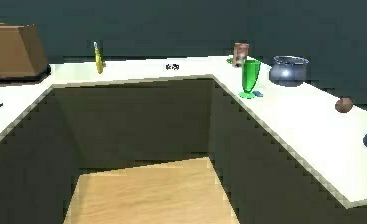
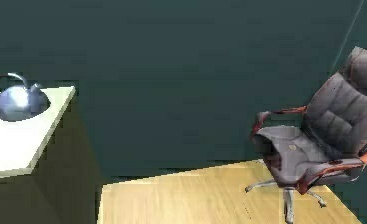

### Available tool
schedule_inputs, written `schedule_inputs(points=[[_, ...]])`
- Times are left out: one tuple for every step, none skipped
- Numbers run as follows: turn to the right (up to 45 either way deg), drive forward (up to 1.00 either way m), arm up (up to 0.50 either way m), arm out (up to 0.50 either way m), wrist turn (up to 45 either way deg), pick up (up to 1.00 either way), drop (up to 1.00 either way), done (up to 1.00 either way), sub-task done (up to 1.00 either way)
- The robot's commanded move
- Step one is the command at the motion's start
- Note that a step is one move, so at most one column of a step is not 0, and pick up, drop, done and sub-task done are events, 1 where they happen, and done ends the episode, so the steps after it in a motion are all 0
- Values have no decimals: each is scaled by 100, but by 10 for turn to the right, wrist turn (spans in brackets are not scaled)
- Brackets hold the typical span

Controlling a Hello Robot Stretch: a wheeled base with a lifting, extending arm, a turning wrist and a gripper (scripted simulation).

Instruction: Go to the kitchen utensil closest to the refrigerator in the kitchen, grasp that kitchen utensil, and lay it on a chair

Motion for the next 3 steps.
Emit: schedule_inputs(points=[[0, 60, 0, 0, 0, 0, 0, 0, 0], [-450, 0, 0, 0, 0, 0, 0, 0, 0], [-450, 0, 0, 0, 0, 0, 0, 0, 0]])
